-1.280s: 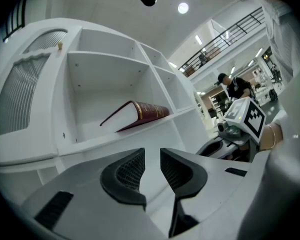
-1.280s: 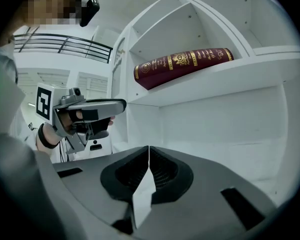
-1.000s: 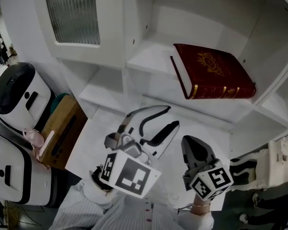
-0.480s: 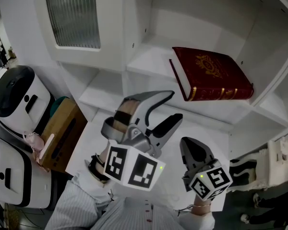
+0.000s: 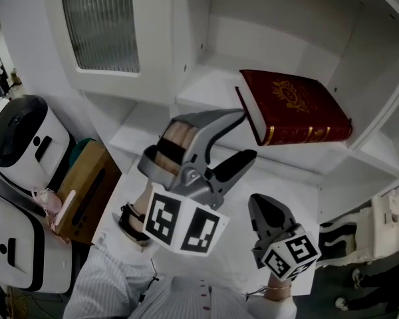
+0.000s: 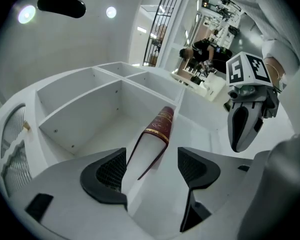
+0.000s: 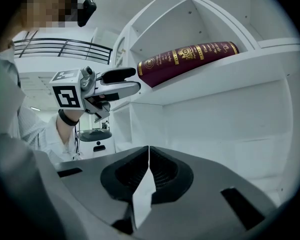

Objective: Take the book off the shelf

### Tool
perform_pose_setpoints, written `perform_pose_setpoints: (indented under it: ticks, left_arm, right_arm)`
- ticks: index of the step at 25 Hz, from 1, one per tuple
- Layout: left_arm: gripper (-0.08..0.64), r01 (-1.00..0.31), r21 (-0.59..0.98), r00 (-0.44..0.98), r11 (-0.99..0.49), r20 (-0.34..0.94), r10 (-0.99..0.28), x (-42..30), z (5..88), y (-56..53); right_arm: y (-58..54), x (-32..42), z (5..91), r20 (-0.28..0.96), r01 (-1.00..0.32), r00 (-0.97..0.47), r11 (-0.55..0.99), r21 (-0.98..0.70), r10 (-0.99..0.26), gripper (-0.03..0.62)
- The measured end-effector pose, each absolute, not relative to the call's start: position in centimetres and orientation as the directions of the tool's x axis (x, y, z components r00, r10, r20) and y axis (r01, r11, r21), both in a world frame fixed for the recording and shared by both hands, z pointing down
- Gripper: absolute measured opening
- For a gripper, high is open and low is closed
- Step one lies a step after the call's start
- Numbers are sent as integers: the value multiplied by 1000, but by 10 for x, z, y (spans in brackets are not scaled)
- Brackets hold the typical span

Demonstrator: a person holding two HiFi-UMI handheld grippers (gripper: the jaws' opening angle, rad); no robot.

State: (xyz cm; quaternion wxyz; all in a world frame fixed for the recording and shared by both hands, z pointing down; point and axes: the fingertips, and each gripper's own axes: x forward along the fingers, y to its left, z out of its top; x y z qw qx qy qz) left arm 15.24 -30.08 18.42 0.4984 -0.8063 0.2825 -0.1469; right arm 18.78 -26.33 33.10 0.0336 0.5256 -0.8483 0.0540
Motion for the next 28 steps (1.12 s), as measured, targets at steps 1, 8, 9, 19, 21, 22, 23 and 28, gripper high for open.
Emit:
perform_pose_setpoints:
  ticks: [1,8,9,19,21,22,23,28]
  left_arm:
    - [318,-299,-893,799,-336,-42,-600,154,183,-302]
    - [365,-236,-933,816,-273,-38,-577,166,175,-311]
    - [370,-227,-939,819,-258,-40,-573,169,174,-312]
    - [391,-145,-972,840,-185,-22,-542,193,173,-319]
    - [391,-144,-973,843,-180,-25,-537,197,174,-320]
    - [391,-143,-973,845,-180,-25,-534,200,174,-321]
    - [391,-143,-973,848,-181,-26,-530,202,174,-321]
    - [391,-135,-975,865,-177,-29,-501,213,174,-319]
  right_arm:
    - [-263,188,331,114,-896,-444,441,-57,-889,15]
    - [-264,192,336,125,-900,-436,432,-63,-891,15]
    - [-264,192,337,129,-899,-438,433,-64,-890,16]
    - [-266,194,343,151,-897,-441,435,-74,-885,15]
    - [-267,195,346,157,-896,-443,436,-78,-883,17]
    - [-267,195,347,160,-896,-444,438,-76,-881,17]
    - [-267,195,347,162,-895,-445,439,-75,-881,17]
    - [-271,196,350,168,-896,-445,437,-82,-880,17]
